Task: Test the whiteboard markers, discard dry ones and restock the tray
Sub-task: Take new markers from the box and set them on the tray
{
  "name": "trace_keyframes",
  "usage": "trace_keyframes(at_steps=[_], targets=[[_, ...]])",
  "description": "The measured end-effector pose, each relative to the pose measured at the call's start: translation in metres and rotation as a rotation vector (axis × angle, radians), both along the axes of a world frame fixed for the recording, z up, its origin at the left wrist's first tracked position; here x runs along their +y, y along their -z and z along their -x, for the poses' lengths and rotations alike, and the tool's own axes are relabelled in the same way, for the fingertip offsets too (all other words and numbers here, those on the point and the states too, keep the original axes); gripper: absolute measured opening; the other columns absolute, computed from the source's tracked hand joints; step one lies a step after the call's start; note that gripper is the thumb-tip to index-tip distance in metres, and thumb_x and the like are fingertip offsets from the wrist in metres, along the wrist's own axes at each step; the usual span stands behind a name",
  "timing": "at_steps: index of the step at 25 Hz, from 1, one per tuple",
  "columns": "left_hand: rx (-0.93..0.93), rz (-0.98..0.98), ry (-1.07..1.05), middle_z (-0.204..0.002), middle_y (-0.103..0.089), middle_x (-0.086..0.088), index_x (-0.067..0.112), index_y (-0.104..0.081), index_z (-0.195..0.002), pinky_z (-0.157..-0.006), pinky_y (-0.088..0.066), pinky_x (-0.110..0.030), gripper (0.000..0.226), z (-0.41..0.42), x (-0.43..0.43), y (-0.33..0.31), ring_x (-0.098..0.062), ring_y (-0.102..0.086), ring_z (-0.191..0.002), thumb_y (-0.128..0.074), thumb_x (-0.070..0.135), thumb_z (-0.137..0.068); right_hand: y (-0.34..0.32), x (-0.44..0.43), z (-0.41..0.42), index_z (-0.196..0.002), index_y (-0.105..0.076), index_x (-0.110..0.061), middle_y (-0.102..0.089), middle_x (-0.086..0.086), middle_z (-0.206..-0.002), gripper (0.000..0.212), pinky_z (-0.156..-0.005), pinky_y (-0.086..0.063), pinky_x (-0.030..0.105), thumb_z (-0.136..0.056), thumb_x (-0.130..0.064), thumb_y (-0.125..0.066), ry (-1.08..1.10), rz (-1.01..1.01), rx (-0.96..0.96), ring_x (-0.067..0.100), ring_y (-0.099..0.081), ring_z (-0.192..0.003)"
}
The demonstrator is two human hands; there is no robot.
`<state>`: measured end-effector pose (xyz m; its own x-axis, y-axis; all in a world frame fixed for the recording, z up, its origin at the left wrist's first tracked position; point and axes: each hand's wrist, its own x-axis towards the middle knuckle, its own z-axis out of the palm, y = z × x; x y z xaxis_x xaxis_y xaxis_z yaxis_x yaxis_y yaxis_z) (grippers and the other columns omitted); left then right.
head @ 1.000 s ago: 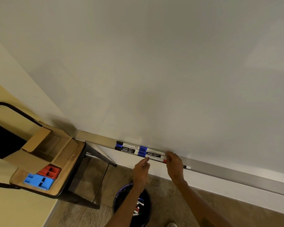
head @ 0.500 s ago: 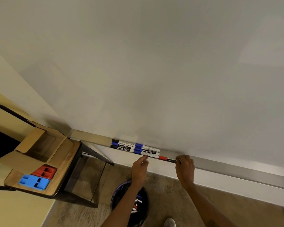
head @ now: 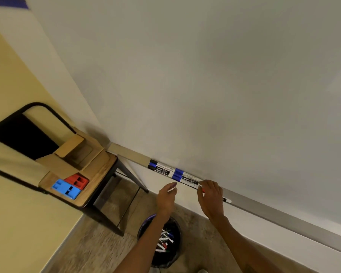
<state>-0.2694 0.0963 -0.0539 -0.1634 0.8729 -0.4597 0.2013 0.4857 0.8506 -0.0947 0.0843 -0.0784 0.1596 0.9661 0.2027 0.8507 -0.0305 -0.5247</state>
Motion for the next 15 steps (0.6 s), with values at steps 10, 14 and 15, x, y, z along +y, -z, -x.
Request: trace_keyframes(at_steps=[10, 14, 15], targets=[[0.050, -0.051, -0.309, -0.139, -0.058, -0.005, 0.011, -0.055, -0.139, -0.099, -0.046, -0.024, 0.041, 0.055, -0.036, -0.014, -0.021, -0.058, -0.121, -0.057, 0.010, -0.098, -0.023, 0.010, 0.073, -0.121, -0.067, -0.014, -0.068, 0.004, -0.120, 0.029, -0.100, -0.040, 0.033, -0.094, -0.021, -0.062, -0.379, 0.053, 0.067, 0.022, -0.059, -0.118], [0.093, -0.056, -0.440, -0.137, -0.059, -0.004, 0.014, -0.055, -0.138, -0.101, -0.043, -0.028, 0.040, 0.103, -0.048, -0.019, -0.020, -0.056, -0.124, -0.059, 0.015, -0.098, -0.031, 0.009, 0.121, -0.126, -0.063, -0.017, -0.066, 0.001, -0.124, 0.031, -0.099, -0.040, 0.032, -0.096, -0.021, -0.058, -0.517, 0.065, 0.083, 0.019, -0.057, -0.118], [0.094, -0.053, -0.466, -0.137, -0.059, -0.005, 0.014, -0.055, -0.138, -0.103, -0.043, -0.031, 0.040, 0.116, -0.049, -0.018, -0.020, -0.056, -0.124, -0.059, 0.015, -0.098, -0.032, 0.010, 0.136, -0.128, -0.062, -0.017, -0.064, 0.001, -0.126, 0.032, -0.099, -0.039, 0.032, -0.097, -0.021, -0.057, -0.550, 0.081, 0.087, 0.019, -0.055, -0.119]])
